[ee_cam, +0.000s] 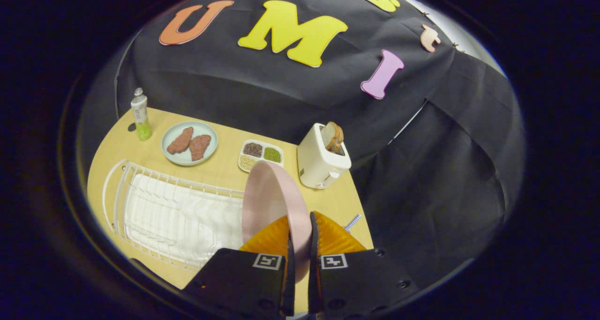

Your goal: Take the plate from the dish rack, then take the spoon from the basket and place it into the plate.

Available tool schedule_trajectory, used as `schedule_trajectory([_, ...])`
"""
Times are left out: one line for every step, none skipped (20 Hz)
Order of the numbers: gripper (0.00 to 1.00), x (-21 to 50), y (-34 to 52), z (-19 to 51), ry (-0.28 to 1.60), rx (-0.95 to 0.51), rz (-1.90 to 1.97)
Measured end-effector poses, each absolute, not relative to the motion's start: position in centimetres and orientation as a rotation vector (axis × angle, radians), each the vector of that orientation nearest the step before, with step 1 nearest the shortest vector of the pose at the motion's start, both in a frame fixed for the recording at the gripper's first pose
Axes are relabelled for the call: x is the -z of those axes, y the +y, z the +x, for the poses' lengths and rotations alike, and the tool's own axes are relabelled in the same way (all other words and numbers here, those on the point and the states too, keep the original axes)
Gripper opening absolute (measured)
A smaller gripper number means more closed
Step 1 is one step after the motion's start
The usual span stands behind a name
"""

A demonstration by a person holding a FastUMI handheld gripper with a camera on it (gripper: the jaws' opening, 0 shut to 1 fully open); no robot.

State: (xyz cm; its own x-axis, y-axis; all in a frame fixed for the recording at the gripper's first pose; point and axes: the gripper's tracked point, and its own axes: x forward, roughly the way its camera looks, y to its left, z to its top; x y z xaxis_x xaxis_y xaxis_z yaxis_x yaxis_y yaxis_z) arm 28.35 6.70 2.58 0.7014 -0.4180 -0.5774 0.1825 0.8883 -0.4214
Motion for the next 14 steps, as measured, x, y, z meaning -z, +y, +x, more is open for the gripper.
schedule_trajectory([0.16, -3.4, 6.5, 27.4, 0.708, 0.334, -0.329])
schedule_trajectory([0.16, -4.0, 6.2, 26.4, 0.691, 0.323, -0.314])
schedule_trajectory([0.16, -4.5, 5.9, 25.2, 0.675, 0.314, -0.302])
schedule_trajectory([0.16, -4.8, 5.7, 23.8, 0.664, 0.294, -0.294])
schedule_trajectory([0.16, -4.7, 5.7, 22.5, 0.661, 0.264, -0.286])
schedule_trajectory([0.16, -4.3, 5.8, 20.9, 0.664, 0.228, -0.279])
schedule_trajectory([0.16, -3.9, 5.8, 19.3, 0.67, 0.201, -0.262])
schedule_trajectory([0.16, -3.3, 5.7, 17.7, 0.677, 0.179, -0.243])
schedule_trajectory([0.16, -2.7, 5.6, 16.3, 0.675, 0.154, -0.225])
schedule_trajectory([0.16, -1.7, 5.7, 14.9, 0.68, 0.137, -0.201])
schedule_trajectory([0.16, -0.6, 5.6, 13.8, 0.683, 0.12, -0.181])
schedule_trajectory([0.16, 1.0, 5.6, 12.6, 0.701, 0.108, -0.172])
schedule_trajectory([0.16, 2.6, 5.7, 11.8, 0.715, 0.093, -0.17])
schedule_trajectory([0.16, 4.1, 5.8, 11.1, 0.721, 0.079, -0.173])
